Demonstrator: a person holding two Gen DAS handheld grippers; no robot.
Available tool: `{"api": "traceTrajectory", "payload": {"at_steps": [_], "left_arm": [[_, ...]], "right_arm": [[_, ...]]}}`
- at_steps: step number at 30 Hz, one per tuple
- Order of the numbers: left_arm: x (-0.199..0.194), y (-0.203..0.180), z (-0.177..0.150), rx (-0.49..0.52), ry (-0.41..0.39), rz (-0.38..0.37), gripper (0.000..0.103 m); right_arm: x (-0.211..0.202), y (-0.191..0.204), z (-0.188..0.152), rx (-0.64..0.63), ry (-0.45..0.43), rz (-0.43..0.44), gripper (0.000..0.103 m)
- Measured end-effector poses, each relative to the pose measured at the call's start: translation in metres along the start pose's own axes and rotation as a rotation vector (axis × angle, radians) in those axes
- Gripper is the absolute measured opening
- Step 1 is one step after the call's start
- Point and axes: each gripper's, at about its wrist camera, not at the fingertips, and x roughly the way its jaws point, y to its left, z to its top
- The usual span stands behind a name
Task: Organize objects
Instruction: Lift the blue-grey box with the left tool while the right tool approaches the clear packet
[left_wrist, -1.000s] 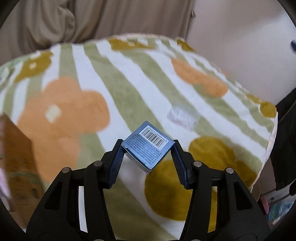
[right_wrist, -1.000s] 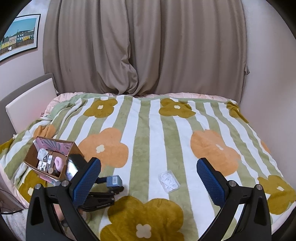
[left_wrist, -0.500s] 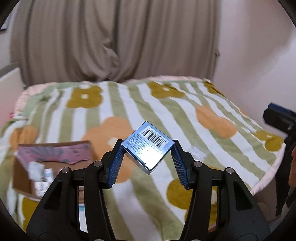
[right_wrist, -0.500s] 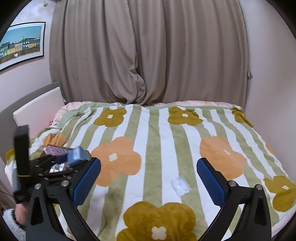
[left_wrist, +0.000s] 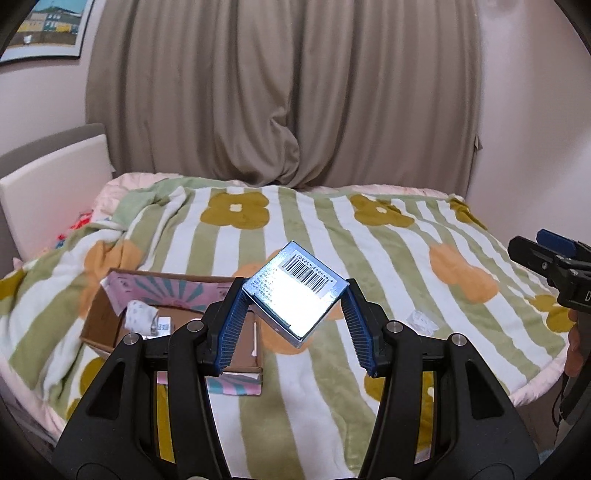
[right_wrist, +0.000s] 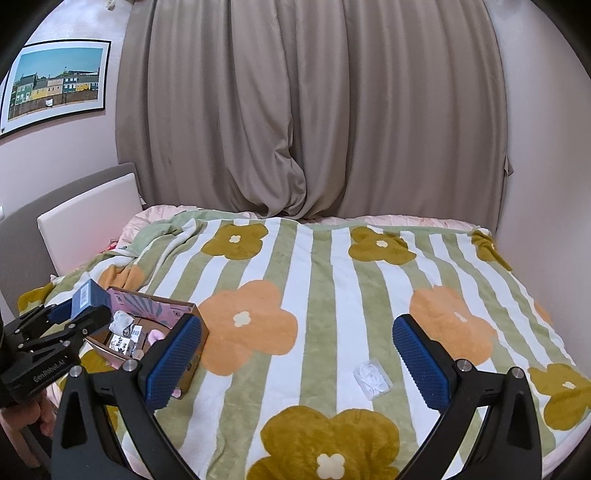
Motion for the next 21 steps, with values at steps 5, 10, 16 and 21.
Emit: {"api": "traceTrajectory", "payload": {"at_steps": [5,10,16,21], "left_arm": [[-0.009,0.002,0.005,-0.006,-0.024,0.012,0.049],[-0.013,0.004,0.008,-0.007,-0.034,0.027,0.049],[-0.016,0.008,0.011,-0.008,-0.037,0.056,0.049],[-0.017,0.014,0.011,-0.025,-0.035,0.082,0.049]], "right_arm": [[-0.003,-0.017,0.007,0.039,-0.011,-0.003,0.103],[0.018,-0.045,0.019,0.051,0.032,-0.008,0.103],[0.094,-0.086,0.005,0.048,0.193,0.021,0.103],[0.175,-0.117,-0.031,0.03,0.379,0.02,0.103]]}}
